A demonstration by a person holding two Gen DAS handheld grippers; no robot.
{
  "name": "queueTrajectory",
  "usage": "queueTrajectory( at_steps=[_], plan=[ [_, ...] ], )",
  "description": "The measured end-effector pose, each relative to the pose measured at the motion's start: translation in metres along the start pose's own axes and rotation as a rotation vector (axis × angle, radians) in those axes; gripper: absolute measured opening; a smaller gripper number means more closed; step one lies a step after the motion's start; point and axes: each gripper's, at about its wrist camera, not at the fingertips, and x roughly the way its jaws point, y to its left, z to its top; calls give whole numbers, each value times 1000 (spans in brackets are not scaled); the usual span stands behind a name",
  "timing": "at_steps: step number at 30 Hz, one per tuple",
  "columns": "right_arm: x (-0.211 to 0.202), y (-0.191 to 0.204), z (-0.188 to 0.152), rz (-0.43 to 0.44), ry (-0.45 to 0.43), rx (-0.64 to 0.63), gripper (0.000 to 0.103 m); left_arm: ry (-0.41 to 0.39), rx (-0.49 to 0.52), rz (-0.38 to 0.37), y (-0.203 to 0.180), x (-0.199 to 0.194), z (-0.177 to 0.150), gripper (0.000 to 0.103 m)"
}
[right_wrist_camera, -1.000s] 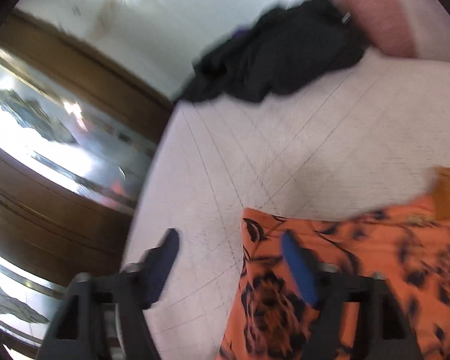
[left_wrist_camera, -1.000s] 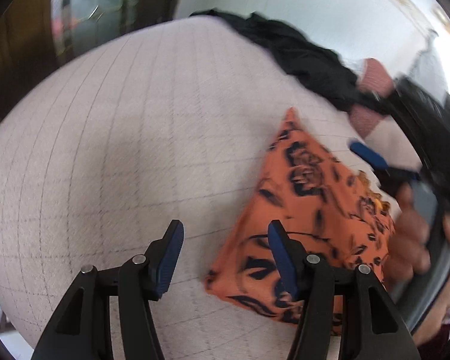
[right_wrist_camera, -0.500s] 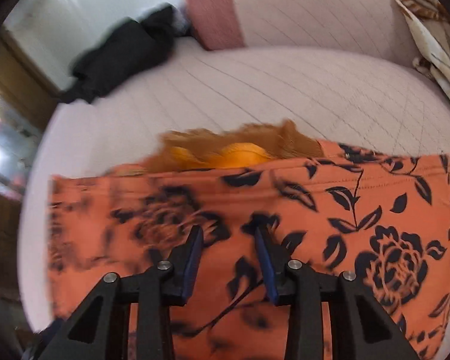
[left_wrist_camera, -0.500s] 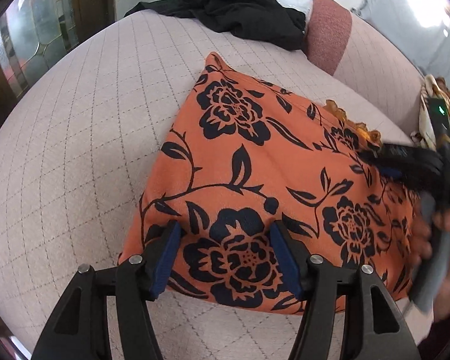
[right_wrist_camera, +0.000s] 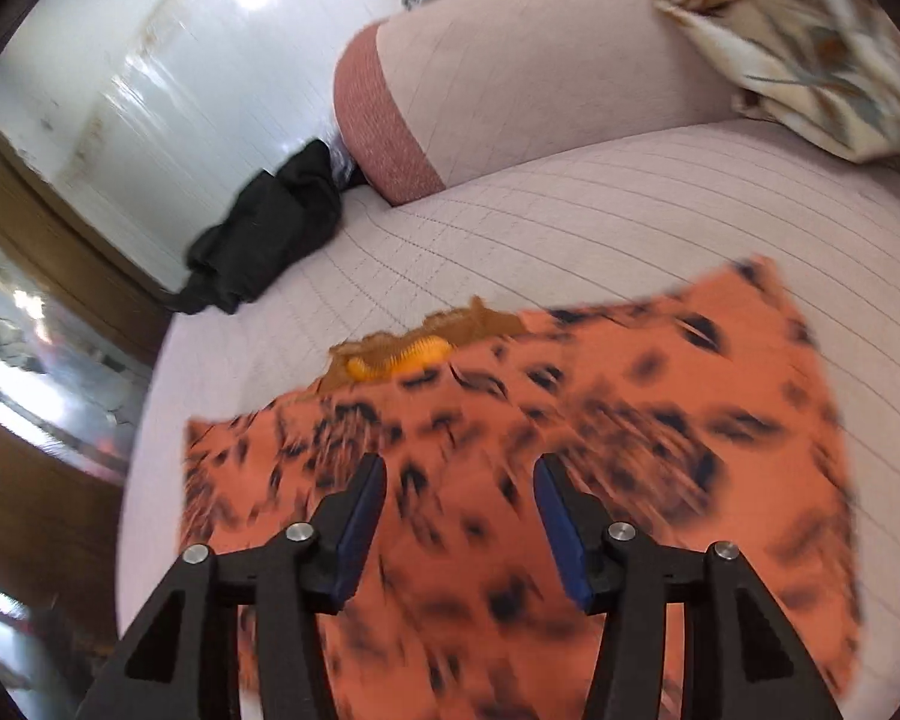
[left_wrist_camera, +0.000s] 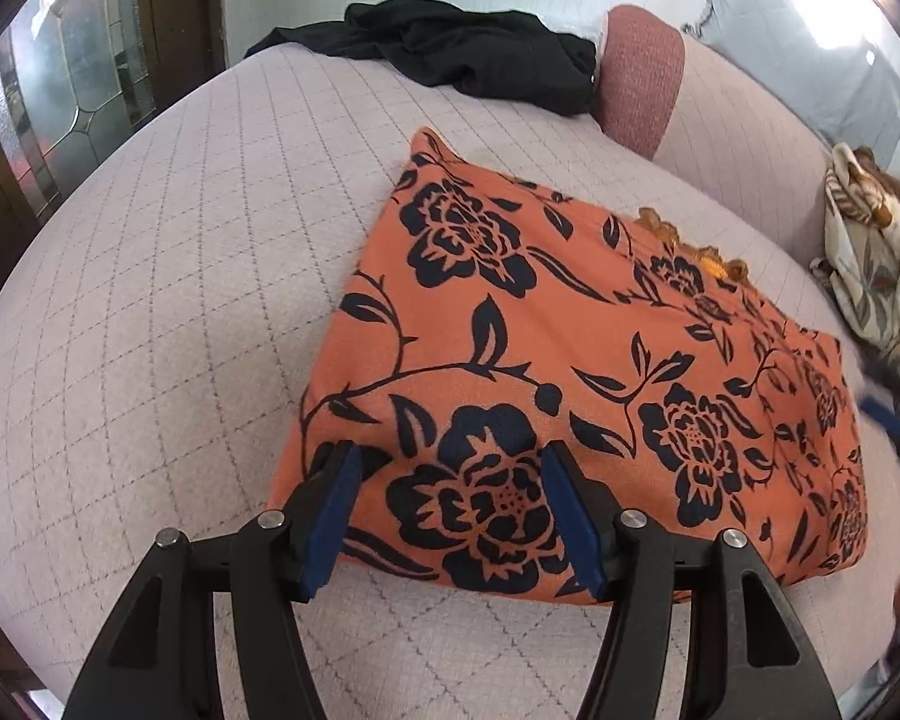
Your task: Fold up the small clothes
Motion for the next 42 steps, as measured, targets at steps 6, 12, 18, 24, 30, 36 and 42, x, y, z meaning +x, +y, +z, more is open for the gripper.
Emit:
queueTrajectory(
  at_steps=[6,12,18,24,30,36,42],
  plan=[
    [-74,-43,-63,12,-65,58,58,-86,23,17,-3,-21,-9,63],
    [-66,-66,-97,-52,-13,88,58,7,65,119,-6,7,-17,64],
    [-58,-91,-114,-37,41,161,58,14,17,68,-2,-13,-30,64],
    [-79,-99,-134,155,44,289,59,82,-124,-157,18,-26,-57,73],
    [-77,-114,-171,319,80,506,65,105,-282,-336,28,-20,-58,93],
    [-57,-126,-174,379,69,650,68,57,-428,-400,32,4,-36,100],
    [-40,-136,-155,413,5,720,68,-58,-552,-440,40,9,-32,100]
  ],
)
